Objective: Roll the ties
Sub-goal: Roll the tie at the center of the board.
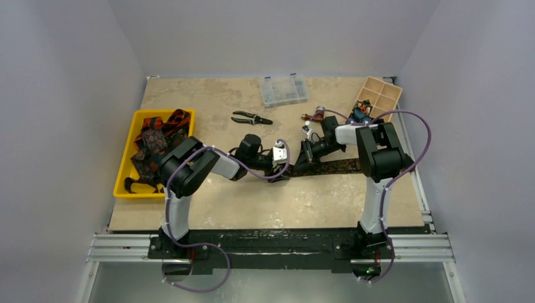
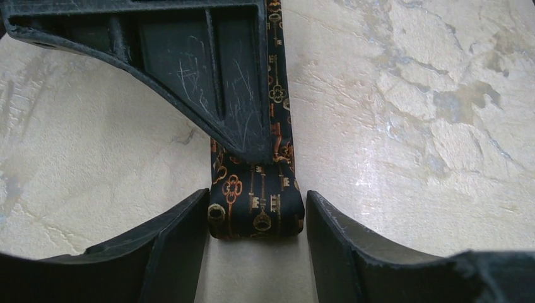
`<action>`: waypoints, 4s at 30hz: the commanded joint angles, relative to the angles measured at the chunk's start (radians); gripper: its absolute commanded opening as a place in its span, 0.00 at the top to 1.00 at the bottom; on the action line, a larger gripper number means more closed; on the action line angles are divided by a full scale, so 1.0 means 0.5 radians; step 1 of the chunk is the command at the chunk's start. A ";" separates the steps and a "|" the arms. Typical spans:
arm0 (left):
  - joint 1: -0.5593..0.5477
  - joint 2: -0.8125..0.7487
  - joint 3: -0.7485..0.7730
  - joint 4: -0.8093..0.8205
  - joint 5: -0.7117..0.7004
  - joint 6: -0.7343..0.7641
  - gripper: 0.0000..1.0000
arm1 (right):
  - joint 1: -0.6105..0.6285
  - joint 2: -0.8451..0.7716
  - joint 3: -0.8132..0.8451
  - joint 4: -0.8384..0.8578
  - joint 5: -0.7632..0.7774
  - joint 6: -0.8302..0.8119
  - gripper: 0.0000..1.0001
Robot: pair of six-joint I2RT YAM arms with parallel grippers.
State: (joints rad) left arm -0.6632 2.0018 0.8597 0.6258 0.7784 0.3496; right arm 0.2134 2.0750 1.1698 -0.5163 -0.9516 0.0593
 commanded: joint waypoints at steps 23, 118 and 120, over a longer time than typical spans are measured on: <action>-0.160 -0.040 0.230 -1.232 -0.711 0.186 0.82 | -0.055 -0.506 -0.213 -0.119 0.082 0.013 0.53; -0.211 0.041 0.324 -1.241 -0.710 0.142 0.80 | -0.042 -0.157 0.096 -0.249 0.167 -0.007 0.83; -0.214 0.042 0.325 -1.245 -0.707 0.142 0.77 | -0.043 -0.150 0.115 -0.257 0.205 -0.034 0.98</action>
State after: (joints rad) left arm -0.7734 1.9720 1.0519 0.2111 0.5182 0.4046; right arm 0.1951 1.9903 1.1683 -0.6476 -0.9203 0.0666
